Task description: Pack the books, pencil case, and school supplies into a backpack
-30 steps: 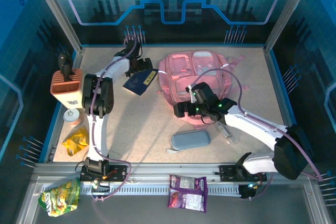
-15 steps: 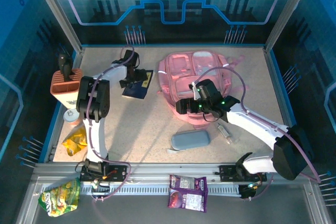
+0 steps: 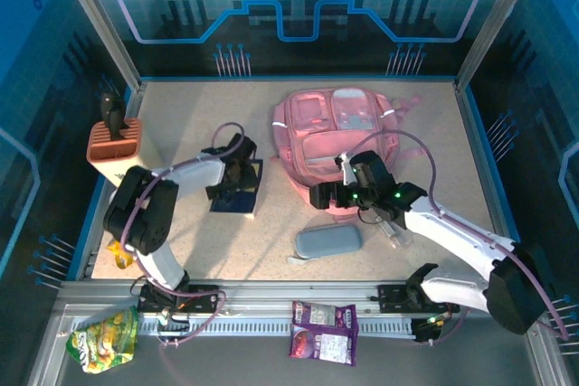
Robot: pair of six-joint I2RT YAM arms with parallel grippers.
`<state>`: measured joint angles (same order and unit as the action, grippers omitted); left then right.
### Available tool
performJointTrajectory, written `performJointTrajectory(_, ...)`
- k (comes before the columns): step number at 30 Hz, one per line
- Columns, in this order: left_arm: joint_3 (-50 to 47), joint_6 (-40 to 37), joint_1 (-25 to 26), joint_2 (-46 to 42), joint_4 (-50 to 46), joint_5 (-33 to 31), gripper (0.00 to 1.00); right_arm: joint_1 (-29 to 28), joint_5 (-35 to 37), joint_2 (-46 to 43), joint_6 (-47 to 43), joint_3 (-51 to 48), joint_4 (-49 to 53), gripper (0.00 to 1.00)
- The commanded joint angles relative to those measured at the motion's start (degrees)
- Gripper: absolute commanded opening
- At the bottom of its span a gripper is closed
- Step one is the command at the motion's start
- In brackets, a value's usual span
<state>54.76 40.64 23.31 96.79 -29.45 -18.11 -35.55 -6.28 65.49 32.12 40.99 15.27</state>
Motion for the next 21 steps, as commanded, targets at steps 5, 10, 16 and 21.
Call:
performJointTrajectory(5,-9.7,14.9,6.6,-13.2,-3.6,-0.6,0.99,0.6,-3.3,-5.8,0.7,-5.4,2.9,1.0)
performJointTrajectory(10,-10.8,12.3,6.5,-22.1,-6.9,-1.2,0.99,-1.4,-4.8,-6.9,0.9,-5.6,4.1,1.0)
performJointTrajectory(16,-16.4,5.1,0.4,-28.7,-4.7,6.8,0.99,-5.3,2.7,-4.1,1.6,-1.9,9.4,1.0)
performJointTrajectory(21,-18.4,0.4,-3.4,-27.0,-1.2,13.1,0.99,-6.7,0.1,-0.7,1.5,-0.7,8.0,1.0)
